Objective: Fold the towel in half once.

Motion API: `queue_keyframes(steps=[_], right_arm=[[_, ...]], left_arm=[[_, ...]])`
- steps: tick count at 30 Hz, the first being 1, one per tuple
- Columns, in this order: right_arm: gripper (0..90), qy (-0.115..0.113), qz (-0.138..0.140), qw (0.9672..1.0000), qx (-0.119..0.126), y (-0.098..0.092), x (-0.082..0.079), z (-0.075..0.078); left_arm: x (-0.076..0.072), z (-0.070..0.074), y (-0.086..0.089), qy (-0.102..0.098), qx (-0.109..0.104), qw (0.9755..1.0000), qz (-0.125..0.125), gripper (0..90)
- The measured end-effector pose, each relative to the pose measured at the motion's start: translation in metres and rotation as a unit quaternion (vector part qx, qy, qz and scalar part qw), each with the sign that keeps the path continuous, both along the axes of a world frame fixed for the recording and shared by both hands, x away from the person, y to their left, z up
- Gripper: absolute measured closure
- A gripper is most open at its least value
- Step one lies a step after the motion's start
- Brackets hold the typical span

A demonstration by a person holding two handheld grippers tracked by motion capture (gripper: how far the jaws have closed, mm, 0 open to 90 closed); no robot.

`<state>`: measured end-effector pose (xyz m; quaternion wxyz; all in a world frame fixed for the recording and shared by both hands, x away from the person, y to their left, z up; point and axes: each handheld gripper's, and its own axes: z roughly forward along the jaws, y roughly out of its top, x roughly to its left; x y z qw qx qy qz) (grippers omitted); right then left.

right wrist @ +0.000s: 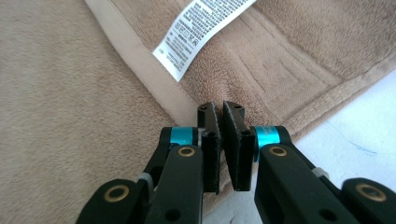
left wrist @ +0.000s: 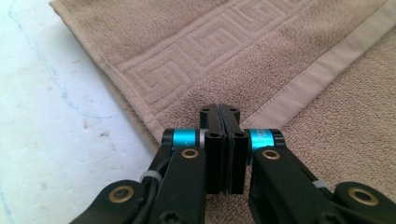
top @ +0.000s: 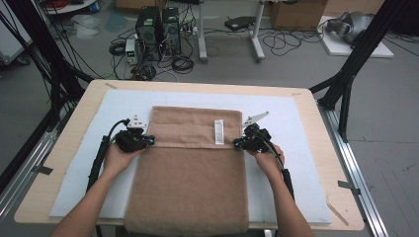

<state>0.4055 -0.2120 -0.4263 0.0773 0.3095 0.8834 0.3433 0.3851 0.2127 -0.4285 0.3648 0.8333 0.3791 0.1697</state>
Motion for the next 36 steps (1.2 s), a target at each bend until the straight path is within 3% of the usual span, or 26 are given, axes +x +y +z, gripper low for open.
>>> queue_keyframes(steps=[4,8,9,11,12,13,15,18,24,27,30,36], right_arm=[[85.8,-0.005,0.006,0.9999,0.013,-0.002,-0.003,0.009],[85.7,-0.007,0.011,0.9999,0.003,0.000,-0.003,0.013],[85.6,-0.006,0.007,1.0000,0.002,0.000,-0.003,0.012],[82.9,-0.003,0.006,1.0000,-0.001,-0.001,-0.001,0.010],[75.3,0.004,0.002,1.0000,-0.003,0.000,0.000,0.007],[67.0,0.009,-0.003,1.0000,0.002,0.001,0.001,0.005],[60.6,0.014,-0.009,0.9999,0.003,0.002,0.002,0.002],[59.7,0.016,-0.013,0.9997,-0.011,0.005,0.004,-0.004],[80.0,0.018,-0.017,0.9996,-0.008,0.005,0.006,-0.004],[84.2,0.010,-0.014,0.9997,-0.017,0.007,0.005,-0.002],[84.8,0.008,-0.010,0.9998,-0.017,0.007,0.004,0.001],[84.8,0.000,-0.004,1.0000,0.009,0.003,0.003,0.011]], left_arm=[[-0.002,0.007,0.007,-0.004,-0.021,0.9998,-0.001,89.5],[-0.001,0.003,0.007,0.005,-0.018,0.9998,-0.004,88.3],[-0.001,0.002,0.007,0.006,-0.019,0.9998,-0.004,85.1],[0.001,0.000,0.004,0.011,-0.017,0.9998,0.002,69.0],[0.002,-0.002,0.003,0.017,-0.022,0.9996,-0.001,62.2],[0.002,-0.003,0.002,0.019,-0.020,0.9996,-0.002,60.1],[0.004,-0.008,-0.002,0.024,-0.005,0.9997,-0.003,57.4],[0.004,-0.008,-0.004,0.016,0.003,0.9999,-0.003,62.7],[0.004,-0.007,-0.006,0.012,0.006,0.9999,0.001,80.0],[0.003,-0.004,-0.008,0.005,0.015,0.9999,-0.002,84.2],[0.003,0.001,-0.004,0.001,-0.004,1.0000,0.002,85.3],[0.001,0.012,0.002,-0.010,-0.029,0.9995,0.011,85.7]])
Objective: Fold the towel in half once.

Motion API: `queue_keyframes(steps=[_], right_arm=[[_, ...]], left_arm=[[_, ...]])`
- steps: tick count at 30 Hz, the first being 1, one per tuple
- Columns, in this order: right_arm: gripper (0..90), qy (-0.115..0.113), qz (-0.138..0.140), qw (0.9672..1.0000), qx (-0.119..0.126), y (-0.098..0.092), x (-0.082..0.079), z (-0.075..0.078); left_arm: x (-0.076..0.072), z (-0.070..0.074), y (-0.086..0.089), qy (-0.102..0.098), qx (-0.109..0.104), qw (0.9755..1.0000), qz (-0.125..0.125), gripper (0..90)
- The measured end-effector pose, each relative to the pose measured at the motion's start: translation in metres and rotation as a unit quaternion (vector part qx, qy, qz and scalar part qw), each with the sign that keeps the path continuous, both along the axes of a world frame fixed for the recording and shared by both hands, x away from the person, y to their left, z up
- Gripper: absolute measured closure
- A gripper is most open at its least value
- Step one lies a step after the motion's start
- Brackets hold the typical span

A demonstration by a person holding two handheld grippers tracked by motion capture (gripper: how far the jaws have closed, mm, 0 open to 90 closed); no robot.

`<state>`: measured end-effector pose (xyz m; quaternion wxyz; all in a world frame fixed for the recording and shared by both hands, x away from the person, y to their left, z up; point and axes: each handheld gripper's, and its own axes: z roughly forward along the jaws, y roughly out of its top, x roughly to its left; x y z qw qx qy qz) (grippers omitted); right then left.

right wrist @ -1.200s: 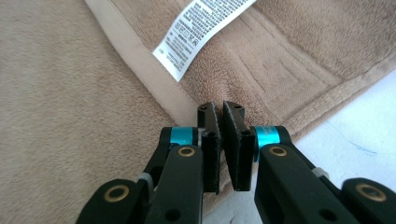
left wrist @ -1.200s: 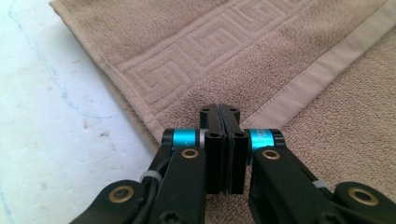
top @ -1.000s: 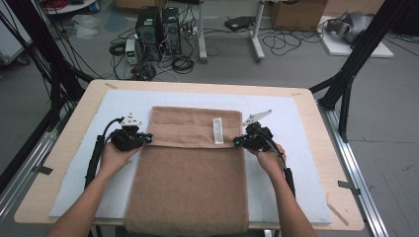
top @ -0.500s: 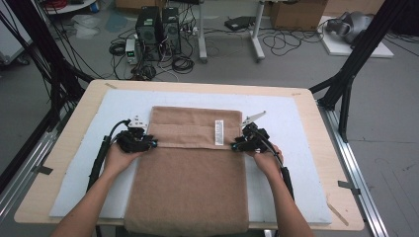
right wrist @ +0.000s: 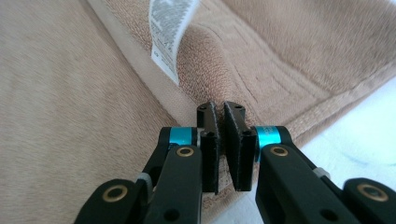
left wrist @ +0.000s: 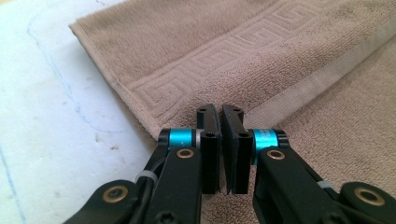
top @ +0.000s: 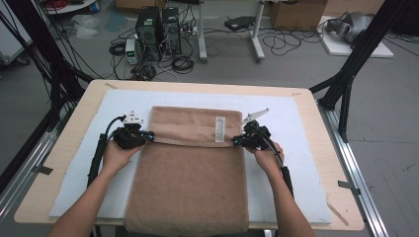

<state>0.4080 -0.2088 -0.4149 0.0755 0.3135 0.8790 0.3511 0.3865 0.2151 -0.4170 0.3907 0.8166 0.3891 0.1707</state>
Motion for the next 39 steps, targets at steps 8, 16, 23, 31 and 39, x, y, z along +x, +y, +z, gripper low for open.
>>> queue_keyframes(steps=[8,16,23,31,39], right_arm=[[84.7,-0.011,0.024,0.9996,0.012,-0.001,-0.007,0.022],[84.2,-0.017,0.059,0.9978,0.024,-0.003,-0.036,0.036],[83.8,-0.020,0.093,0.9947,0.039,-0.009,-0.079,0.032],[83.5,-0.036,0.129,0.9898,0.046,-0.009,-0.124,0.037],[82.1,-0.037,0.170,0.9840,0.040,-0.010,-0.164,0.041]], left_arm=[[-0.012,0.015,0.008,-0.012,-0.021,0.9997,-0.005,85.6],[-0.046,0.031,0.012,-0.029,-0.013,0.9989,-0.035,85.6],[-0.090,0.025,0.016,-0.034,-0.015,0.9973,-0.063,85.5],[-0.140,0.019,0.019,-0.052,-0.009,0.9958,-0.074,85.5],[-0.196,0.022,0.022,-0.056,-0.015,0.9931,-0.102,84.3]])
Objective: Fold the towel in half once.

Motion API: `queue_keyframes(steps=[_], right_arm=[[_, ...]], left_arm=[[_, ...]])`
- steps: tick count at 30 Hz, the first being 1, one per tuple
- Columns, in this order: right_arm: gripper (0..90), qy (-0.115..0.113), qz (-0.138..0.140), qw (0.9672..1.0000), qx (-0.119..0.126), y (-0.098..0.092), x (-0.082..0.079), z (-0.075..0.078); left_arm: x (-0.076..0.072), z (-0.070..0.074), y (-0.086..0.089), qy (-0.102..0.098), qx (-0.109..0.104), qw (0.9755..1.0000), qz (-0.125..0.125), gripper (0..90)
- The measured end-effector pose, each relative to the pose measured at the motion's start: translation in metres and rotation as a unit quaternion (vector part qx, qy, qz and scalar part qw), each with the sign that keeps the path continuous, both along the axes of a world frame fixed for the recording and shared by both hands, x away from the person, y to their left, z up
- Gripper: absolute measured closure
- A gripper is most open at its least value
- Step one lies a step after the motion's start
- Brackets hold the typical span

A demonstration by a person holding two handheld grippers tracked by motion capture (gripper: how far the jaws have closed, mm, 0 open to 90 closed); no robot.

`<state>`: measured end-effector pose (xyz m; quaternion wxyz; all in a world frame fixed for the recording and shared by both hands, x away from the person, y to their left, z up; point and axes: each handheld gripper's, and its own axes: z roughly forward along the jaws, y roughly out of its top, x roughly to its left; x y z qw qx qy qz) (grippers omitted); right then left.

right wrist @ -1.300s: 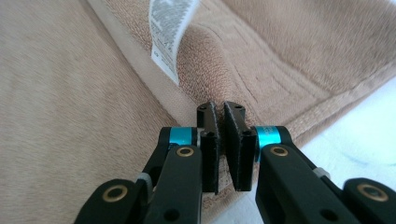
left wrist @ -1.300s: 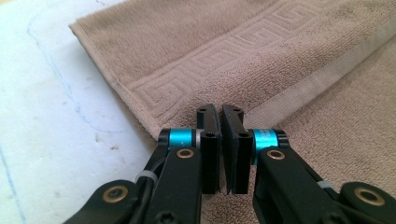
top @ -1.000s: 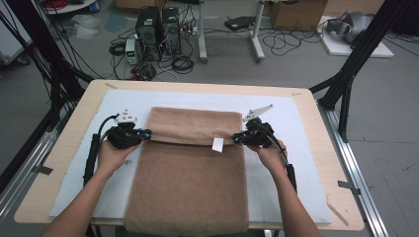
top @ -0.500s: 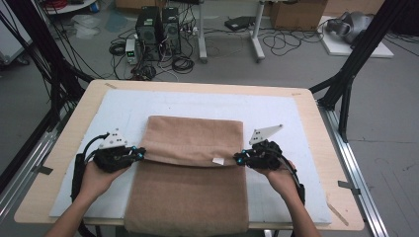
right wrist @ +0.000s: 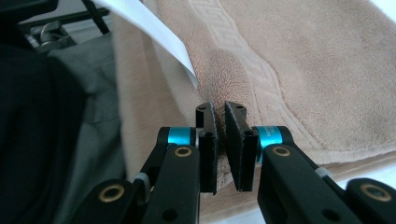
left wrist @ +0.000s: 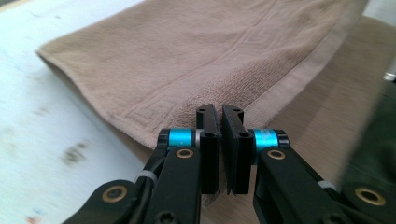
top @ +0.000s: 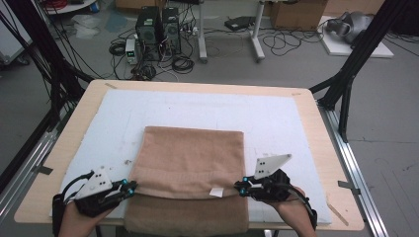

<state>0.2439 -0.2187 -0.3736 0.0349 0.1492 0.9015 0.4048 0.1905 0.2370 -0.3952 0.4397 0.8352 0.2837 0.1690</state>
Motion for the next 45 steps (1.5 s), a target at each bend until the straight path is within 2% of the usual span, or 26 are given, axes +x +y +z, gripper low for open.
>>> queue_keyframes(steps=[3,4,7,12,16,17,18,20,21,22,23,24,25,27,29,31,34,36,37,38,40,43,44,45], right_arm=[[69.8,0.015,0.011,0.9997,0.018,-0.002,-0.004,-0.001],[68.7,0.021,0.013,0.9994,0.024,-0.003,-0.004,0.000],[59.7,0.016,0.003,0.9993,0.033,-0.004,0.004,0.001],[50.8,-0.007,-0.040,0.9991,0.008,-0.002,0.032,0.000],[46.8,-0.013,-0.084,0.9963,0.011,-0.004,0.068,-0.004],[46.4,-0.015,-0.091,0.9956,0.012,-0.004,0.076,-0.005],[45.4,-0.019,-0.103,0.9944,0.009,-0.003,0.084,-0.006],[42.8,-0.015,-0.123,0.9923,0.001,-0.002,0.099,-0.010],[42.4,-0.014,-0.131,0.9912,-0.003,-0.001,0.106,-0.012],[41.7,-0.013,-0.138,0.9903,-0.007,0.000,0.112,-0.014],[40.1,-0.017,-0.141,0.9898,-0.014,0.000,0.117,-0.016],[38.6,-0.009,-0.151,0.9882,-0.021,0.000,0.124,-0.021],[36.9,-0.001,-0.158,0.9871,-0.023,0.000,0.128,-0.025],[32.6,0.013,-0.176,0.9837,-0.037,-0.002,0.137,-0.036],[30.3,0.025,-0.193,0.9798,-0.045,-0.005,0.145,-0.047],[29.4,0.030,-0.201,0.9781,-0.047,-0.006,0.149,-0.053],[29.2,0.026,-0.206,0.9768,-0.053,-0.005,0.151,-0.057],[30.0,0.036,-0.206,0.9763,-0.055,-0.005,0.153,-0.059],[33.0,0.046,-0.205,0.9760,-0.057,-0.005,0.154,-0.063],[34.6,0.048,-0.207,0.9758,-0.051,-0.005,0.154,-0.064],[41.7,0.047,-0.207,0.9760,-0.050,-0.004,0.152,-0.063],[57.6,0.051,-0.193,0.9786,-0.049,-0.001,0.152,-0.062],[63.8,0.056,-0.187,0.9797,-0.046,0.000,0.151,-0.062],[68.7,0.061,-0.179,0.9809,-0.042,0.000,0.152,-0.062]], left_arm=[[-0.007,0.000,-0.002,-0.003,0.006,1.0000,-0.006,72.5],[-0.006,0.001,-0.003,-0.007,0.011,0.9999,-0.005,69.1],[0.008,0.003,-0.003,-0.013,0.013,0.9998,-0.001,63.4],[0.049,-0.002,-0.006,-0.008,0.008,0.9996,0.025,54.7],[0.088,-0.006,-0.011,-0.001,0.000,0.9987,0.051,50.3],[0.097,-0.007,-0.012,-0.002,0.007,0.9984,0.056,49.4],[0.103,-0.008,-0.014,-0.009,0.015,0.9977,0.065,48.6],[0.122,-0.010,-0.016,-0.014,0.030,0.9946,0.098,45.7],[0.130,-0.012,-0.016,-0.012,0.027,0.9939,0.106,44.3],[0.135,-0.013,-0.015,-0.005,0.020,0.9938,0.109,44.9],[0.144,-0.016,-0.014,0.014,0.020,0.9930,0.116,44.7],[0.149,-0.019,-0.012,0.025,0.021,0.9922,0.121,44.0],[0.155,-0.023,-0.010,0.045,0.012,0.9913,0.123,43.4],[0.162,-0.032,-0.007,0.066,0.018,0.9895,0.127,42.0],[0.165,-0.036,-0.008,0.078,0.019,0.9888,0.126,41.0],[0.167,-0.040,-0.010,0.078,0.028,0.9893,0.120,40.4],[0.171,-0.046,-0.012,0.086,0.027,0.9888,0.119,40.5],[0.173,-0.047,-0.009,0.096,0.014,0.9881,0.119,41.0],[0.173,-0.048,-0.008,0.096,0.011,0.9881,0.120,43.5],[0.174,-0.047,-0.007,0.098,0.010,0.9880,0.119,45.9],[0.174,-0.047,-0.007,0.100,0.006,0.9873,0.123,50.7],[0.176,-0.048,-0.005,0.109,-0.009,0.9865,0.122,61.0],[0.177,-0.048,-0.004,0.116,-0.018,0.9865,0.114,65.7],[0.178,-0.049,-0.004,0.131,-0.035,0.9852,0.105,74.9]])
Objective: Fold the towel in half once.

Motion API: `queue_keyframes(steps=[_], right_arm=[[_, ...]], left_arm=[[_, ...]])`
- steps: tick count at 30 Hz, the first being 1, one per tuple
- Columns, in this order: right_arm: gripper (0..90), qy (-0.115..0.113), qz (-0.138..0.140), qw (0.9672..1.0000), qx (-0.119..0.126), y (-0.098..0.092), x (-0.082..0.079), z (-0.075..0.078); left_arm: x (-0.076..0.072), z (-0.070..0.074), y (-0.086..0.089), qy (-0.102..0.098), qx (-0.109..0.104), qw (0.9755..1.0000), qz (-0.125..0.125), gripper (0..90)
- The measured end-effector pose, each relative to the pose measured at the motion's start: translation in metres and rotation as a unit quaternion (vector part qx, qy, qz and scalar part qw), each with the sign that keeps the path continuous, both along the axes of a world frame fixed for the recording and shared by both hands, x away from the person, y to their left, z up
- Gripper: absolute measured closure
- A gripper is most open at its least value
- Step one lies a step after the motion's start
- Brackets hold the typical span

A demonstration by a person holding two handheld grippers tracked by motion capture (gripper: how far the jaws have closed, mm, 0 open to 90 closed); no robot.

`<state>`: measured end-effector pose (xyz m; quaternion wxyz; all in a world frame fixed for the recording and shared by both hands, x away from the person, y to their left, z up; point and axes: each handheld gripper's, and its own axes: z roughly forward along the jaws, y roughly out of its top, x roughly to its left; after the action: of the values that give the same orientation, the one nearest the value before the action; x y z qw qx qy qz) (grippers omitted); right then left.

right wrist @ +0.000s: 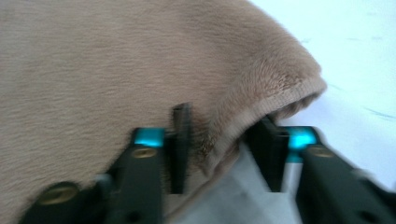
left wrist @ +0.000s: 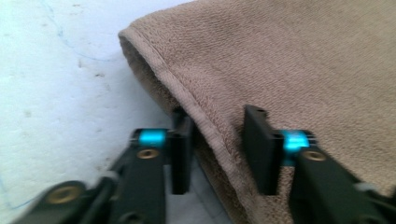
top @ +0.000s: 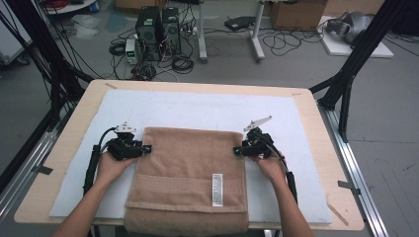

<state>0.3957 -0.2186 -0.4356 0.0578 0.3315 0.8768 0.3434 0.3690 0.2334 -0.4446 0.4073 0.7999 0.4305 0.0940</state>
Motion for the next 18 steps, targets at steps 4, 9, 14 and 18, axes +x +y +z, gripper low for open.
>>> queue_keyframes(steps=[4,9,14,18], right_arm=[[82.8,0.022,0.022,0.9993,0.022,-0.001,0.003,0.000],[83.8,0.003,0.020,0.9996,0.017,-0.002,0.004,0.004],[83.9,-0.014,0.012,0.9997,0.013,-0.002,0.011,0.016],[84.0,-0.039,-0.003,0.9993,0.002,-0.002,0.022,0.036]], left_arm=[[-0.001,0.002,-0.003,-0.007,0.012,0.9999,-0.003,82.1],[-0.003,0.006,-0.006,-0.034,0.027,0.9990,0.005,84.2],[0.007,0.023,-0.011,-0.062,0.038,0.9972,0.018,84.5],[0.021,0.045,-0.015,-0.094,0.037,0.9943,0.033,84.5]])
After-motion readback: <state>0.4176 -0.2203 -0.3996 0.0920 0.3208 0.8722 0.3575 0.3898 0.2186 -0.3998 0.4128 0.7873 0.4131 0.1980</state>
